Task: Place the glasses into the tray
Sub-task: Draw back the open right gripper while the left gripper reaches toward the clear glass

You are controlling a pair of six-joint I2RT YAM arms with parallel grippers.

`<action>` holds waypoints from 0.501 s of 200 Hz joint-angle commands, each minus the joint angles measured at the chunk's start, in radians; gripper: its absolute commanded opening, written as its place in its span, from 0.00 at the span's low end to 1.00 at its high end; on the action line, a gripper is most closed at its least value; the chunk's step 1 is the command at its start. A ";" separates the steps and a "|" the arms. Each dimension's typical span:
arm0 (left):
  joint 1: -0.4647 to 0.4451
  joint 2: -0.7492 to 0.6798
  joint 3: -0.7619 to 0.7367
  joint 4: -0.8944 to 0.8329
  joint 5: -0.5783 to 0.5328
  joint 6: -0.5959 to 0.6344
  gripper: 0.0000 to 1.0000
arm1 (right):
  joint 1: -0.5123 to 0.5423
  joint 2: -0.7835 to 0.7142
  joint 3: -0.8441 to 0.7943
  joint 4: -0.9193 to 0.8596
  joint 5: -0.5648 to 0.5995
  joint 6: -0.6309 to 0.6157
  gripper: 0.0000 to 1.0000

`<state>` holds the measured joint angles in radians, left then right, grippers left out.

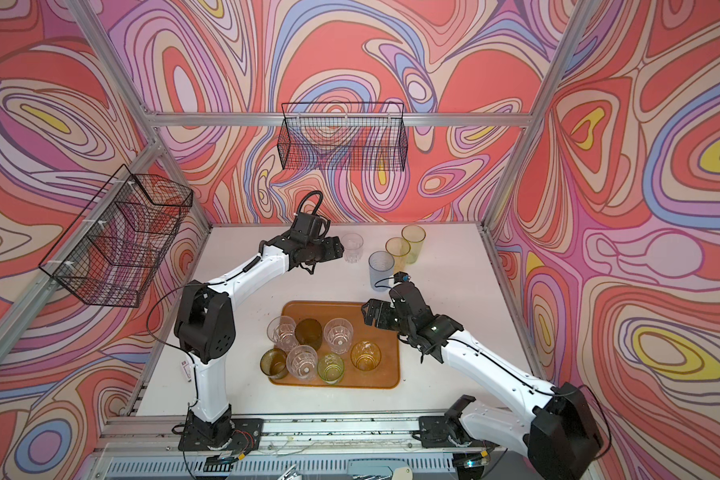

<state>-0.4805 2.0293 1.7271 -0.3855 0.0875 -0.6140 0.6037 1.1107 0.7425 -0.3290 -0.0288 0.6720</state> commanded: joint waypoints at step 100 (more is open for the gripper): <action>0.019 0.264 0.312 -0.125 -0.089 0.030 0.73 | -0.014 -0.115 -0.031 -0.094 0.060 0.013 0.98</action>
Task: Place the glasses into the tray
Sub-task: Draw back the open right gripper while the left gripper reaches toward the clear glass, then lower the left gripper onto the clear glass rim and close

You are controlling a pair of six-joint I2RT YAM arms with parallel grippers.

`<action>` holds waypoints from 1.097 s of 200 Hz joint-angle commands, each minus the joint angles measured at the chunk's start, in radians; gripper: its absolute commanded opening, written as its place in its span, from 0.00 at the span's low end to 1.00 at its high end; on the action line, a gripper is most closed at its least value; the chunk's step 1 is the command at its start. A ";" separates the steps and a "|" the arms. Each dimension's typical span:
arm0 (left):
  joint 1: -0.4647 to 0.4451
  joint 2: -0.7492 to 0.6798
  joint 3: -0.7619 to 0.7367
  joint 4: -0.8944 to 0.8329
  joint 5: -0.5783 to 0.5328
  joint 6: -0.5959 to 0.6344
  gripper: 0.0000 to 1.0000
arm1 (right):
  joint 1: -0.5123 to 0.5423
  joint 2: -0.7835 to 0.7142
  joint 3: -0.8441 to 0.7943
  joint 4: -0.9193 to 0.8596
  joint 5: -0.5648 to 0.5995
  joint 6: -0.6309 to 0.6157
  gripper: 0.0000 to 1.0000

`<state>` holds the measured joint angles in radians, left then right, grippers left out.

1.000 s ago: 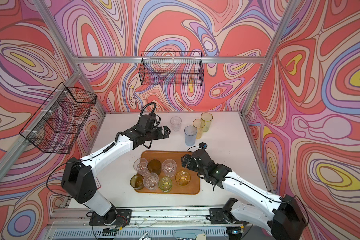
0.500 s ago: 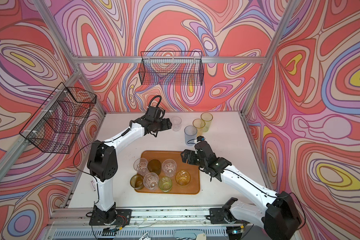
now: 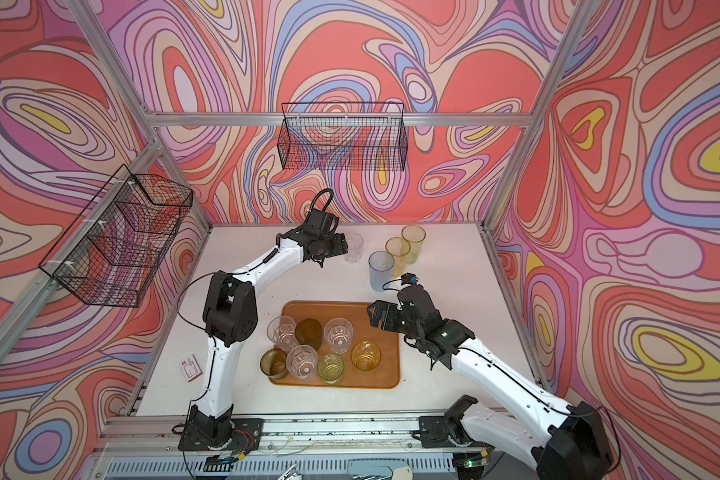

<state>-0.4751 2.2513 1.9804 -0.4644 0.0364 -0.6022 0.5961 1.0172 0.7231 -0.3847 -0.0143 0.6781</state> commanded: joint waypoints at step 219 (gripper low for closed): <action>0.055 0.209 0.230 -0.132 -0.008 0.052 0.45 | -0.007 0.015 -0.047 0.015 0.050 0.081 0.98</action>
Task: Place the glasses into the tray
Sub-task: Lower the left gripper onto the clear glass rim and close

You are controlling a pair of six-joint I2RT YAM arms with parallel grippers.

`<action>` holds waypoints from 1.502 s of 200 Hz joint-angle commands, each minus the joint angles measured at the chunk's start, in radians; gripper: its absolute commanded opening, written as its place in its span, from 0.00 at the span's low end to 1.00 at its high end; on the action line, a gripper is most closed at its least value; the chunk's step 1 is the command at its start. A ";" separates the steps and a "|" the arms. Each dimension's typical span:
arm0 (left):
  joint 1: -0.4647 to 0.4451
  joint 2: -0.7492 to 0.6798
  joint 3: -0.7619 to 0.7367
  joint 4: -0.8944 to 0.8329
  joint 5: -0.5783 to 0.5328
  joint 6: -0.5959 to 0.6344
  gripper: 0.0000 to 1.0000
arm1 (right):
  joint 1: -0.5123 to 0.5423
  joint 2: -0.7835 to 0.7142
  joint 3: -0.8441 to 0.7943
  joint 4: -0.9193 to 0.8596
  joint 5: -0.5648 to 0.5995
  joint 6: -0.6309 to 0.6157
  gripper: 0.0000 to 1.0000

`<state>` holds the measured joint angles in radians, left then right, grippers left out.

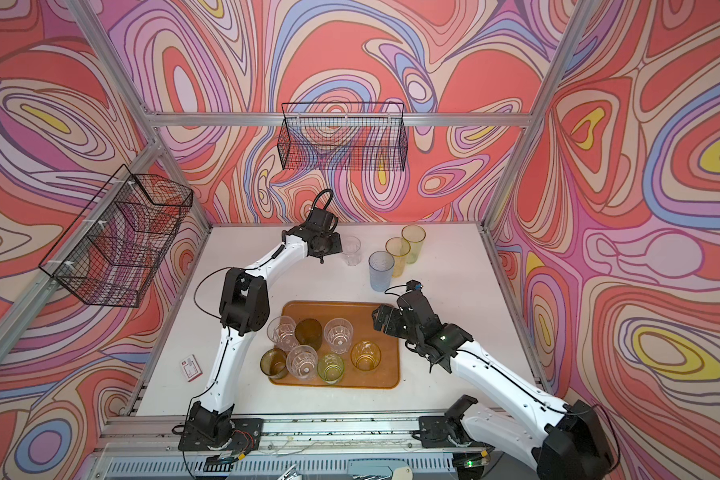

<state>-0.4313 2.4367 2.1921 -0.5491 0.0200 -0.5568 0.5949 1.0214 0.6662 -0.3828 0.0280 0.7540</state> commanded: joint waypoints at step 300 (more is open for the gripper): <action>0.017 -0.247 -0.359 0.009 0.076 0.020 0.00 | -0.005 0.194 0.166 0.121 -0.095 0.065 0.98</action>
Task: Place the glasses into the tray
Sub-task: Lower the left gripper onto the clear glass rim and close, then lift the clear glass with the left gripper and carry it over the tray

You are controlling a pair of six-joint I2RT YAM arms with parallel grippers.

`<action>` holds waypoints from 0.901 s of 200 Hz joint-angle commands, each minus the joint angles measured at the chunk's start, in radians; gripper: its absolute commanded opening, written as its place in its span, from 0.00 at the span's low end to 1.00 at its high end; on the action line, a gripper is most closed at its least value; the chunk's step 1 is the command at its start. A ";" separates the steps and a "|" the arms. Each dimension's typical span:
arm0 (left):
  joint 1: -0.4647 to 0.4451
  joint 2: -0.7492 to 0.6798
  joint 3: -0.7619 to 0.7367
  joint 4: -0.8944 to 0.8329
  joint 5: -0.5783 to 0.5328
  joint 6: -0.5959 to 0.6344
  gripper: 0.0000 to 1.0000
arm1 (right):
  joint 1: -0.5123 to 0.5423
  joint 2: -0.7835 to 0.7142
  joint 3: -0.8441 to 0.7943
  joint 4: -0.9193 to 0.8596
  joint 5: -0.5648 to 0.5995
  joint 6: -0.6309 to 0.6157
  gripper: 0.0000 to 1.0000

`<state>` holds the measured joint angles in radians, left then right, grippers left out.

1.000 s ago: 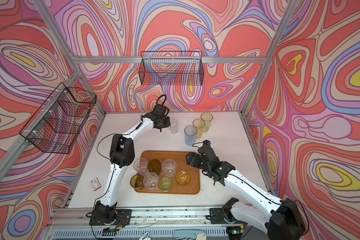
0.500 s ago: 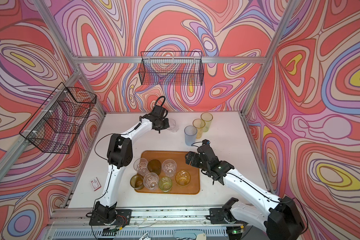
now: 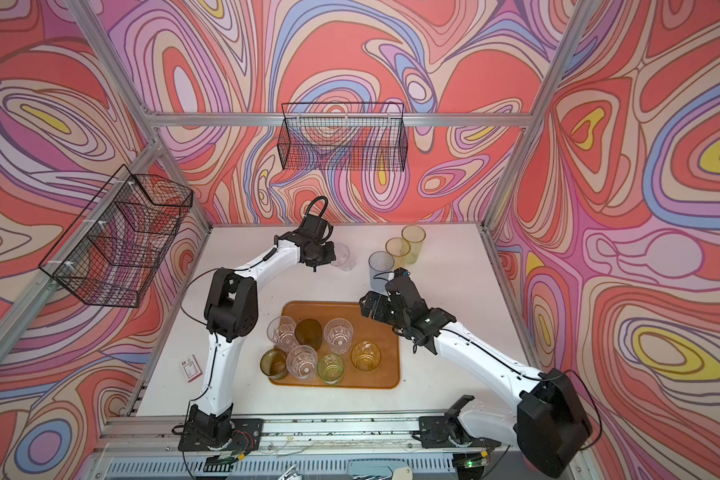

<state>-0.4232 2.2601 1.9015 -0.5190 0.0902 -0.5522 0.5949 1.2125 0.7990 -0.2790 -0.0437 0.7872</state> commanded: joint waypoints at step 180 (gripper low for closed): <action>0.010 -0.319 -0.298 0.009 0.098 0.048 0.00 | -0.005 -0.070 0.025 0.017 -0.016 0.125 0.97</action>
<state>-0.4194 2.0346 1.6421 -0.5049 0.1673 -0.5182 0.5945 1.1614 0.8410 -0.3088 -0.0399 0.8898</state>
